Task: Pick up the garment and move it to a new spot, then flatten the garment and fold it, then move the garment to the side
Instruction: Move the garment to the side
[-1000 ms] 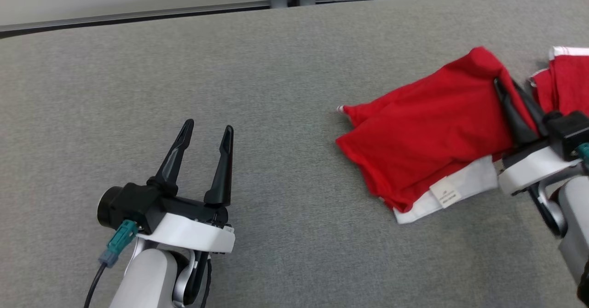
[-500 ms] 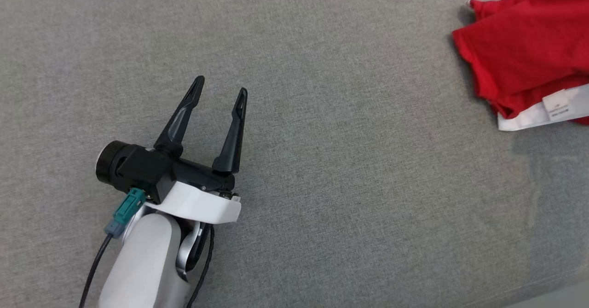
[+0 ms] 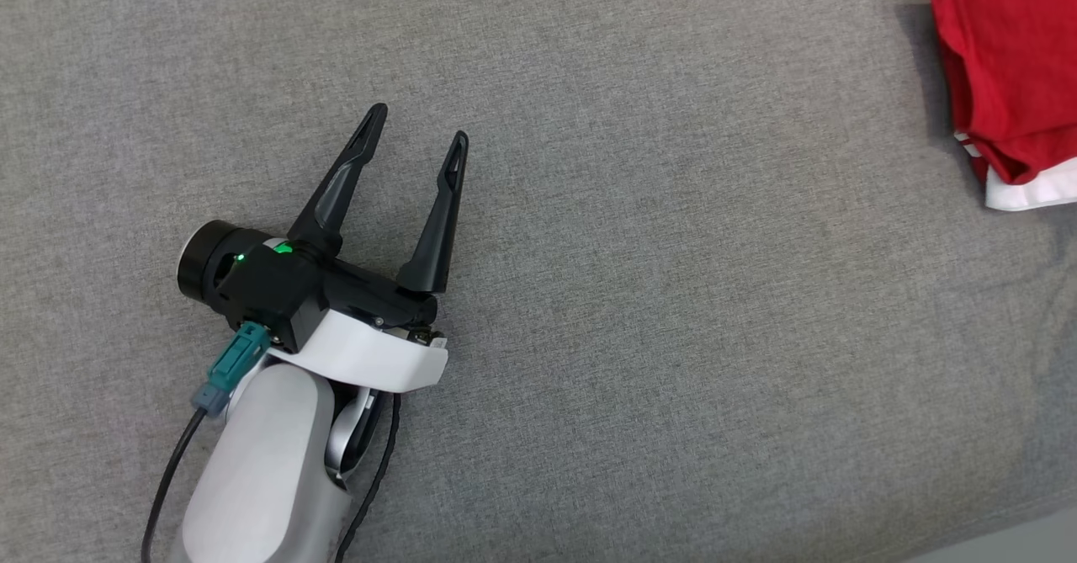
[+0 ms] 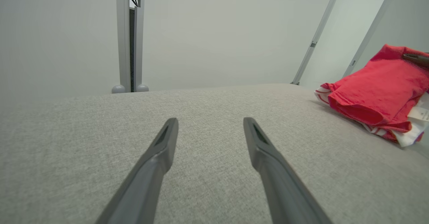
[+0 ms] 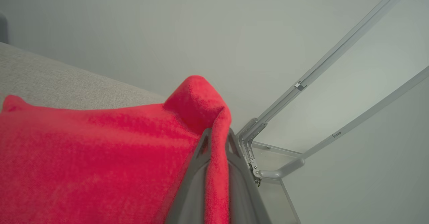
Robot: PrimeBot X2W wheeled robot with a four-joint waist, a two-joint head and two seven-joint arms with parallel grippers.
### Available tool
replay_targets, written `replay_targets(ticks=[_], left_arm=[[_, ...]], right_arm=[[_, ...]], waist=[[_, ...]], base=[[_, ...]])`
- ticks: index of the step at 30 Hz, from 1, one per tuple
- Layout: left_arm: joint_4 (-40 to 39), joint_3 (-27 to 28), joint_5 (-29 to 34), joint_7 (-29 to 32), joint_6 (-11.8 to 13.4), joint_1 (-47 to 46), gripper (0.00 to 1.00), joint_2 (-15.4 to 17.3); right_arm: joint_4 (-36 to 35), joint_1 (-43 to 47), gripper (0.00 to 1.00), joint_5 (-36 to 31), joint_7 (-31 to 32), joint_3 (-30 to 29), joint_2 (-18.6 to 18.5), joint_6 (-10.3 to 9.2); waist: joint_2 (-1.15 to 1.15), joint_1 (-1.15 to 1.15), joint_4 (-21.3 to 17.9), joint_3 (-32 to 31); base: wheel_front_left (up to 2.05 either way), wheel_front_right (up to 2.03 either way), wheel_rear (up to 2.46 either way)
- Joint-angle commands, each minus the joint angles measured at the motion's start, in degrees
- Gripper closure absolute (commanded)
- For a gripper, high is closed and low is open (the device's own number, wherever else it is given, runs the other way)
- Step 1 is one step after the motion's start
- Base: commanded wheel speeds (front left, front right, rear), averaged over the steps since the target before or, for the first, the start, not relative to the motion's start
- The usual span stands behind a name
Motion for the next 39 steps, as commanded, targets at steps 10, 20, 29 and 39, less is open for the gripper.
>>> replay_targets(ticks=[10,20,29,39], left_arm=[[1.91,-0.45,-1.37,0.06,-0.33,0.34,0.00,0.39],[1.51,-0.48,-5.08,0.04,0.76,3.07,0.00,0.28],[0.22,1.30,-7.97,0.05,2.72,7.18,0.00,0.30],[1.82,2.54,-10.21,0.05,3.49,13.24,0.00,0.28]], right_arm=[[1.41,2.00,0.00,4.51,-0.03,-2.72,1.64,-0.10],[-6.15,5.15,0.00,7.79,-0.03,1.34,6.62,-0.10],[-16.22,13.53,0.00,13.66,-0.02,4.29,14.44,-0.10],[-22.99,27.17,0.00,13.56,-0.02,1.81,24.91,-0.10]], waist=[[0.00,0.00,1.28,-1.91],[0.00,0.00,4.91,-10.40],[0.00,0.00,10.77,-18.09],[0.00,0.00,15.37,-24.59]], base=[[0.00,0.00,0.00],[0.00,0.00,0.00],[0.00,0.00,0.00],[0.00,0.00,0.00]])
